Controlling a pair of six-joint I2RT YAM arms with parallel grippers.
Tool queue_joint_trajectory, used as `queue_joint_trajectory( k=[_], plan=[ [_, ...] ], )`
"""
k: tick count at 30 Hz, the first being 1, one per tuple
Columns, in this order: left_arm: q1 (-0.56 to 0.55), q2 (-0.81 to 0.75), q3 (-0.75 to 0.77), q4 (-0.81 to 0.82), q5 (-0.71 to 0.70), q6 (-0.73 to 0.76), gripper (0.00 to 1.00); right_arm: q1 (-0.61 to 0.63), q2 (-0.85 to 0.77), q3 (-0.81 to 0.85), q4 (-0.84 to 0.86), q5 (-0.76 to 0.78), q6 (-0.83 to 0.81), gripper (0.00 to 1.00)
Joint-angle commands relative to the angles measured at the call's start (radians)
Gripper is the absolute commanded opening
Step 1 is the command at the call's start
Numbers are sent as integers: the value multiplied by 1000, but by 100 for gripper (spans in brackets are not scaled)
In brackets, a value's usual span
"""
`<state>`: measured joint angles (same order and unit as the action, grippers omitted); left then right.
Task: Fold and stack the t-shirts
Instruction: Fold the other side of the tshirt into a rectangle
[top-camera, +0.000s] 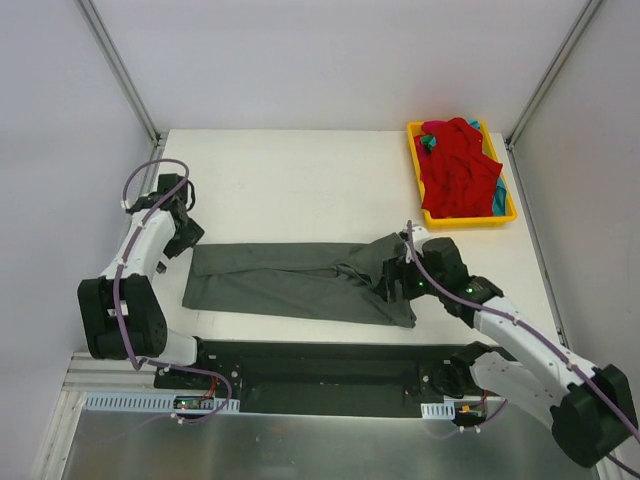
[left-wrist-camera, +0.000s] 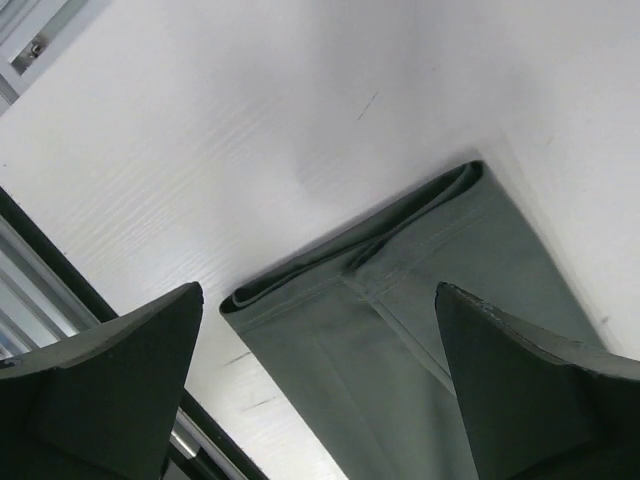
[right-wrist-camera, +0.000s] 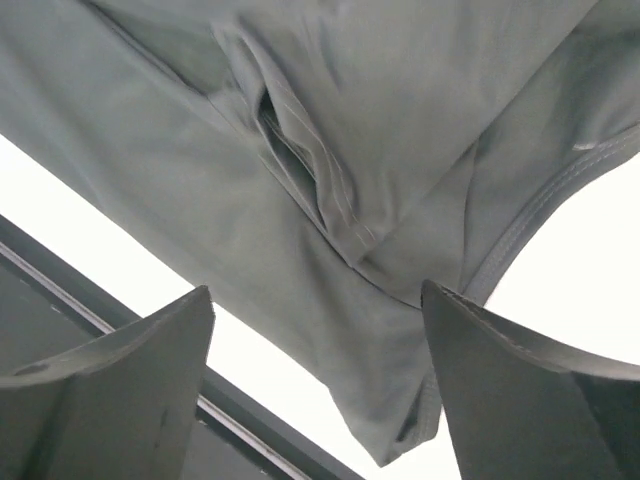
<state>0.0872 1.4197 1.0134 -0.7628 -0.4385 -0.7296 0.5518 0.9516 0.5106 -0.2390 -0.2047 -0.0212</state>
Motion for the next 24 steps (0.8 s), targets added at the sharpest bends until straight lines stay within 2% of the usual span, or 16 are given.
queue_joint_trajectory(
  k=[1,2,4,10,15,18,21,24],
  plan=[
    [5,-34,123,-147,27,-93,99,5,-96,49,43,-34,69,99],
    [3,-28,138,-142,70,-93,99,5,-77,66,61,-62,67,96],
    [-4,-10,151,-103,171,-62,99,5,-7,117,90,-100,67,96],
    [-43,83,116,59,461,48,99,8,350,319,148,-222,99,96],
    [-47,166,91,83,474,76,99,46,571,413,176,-217,72,96],
    [-47,202,83,88,457,88,99,66,644,427,173,-213,55,96],
    [-46,231,79,88,445,94,99,88,658,414,164,-229,47,96],
    [-46,248,76,89,409,93,99,129,600,375,141,-230,32,96]
  ],
)
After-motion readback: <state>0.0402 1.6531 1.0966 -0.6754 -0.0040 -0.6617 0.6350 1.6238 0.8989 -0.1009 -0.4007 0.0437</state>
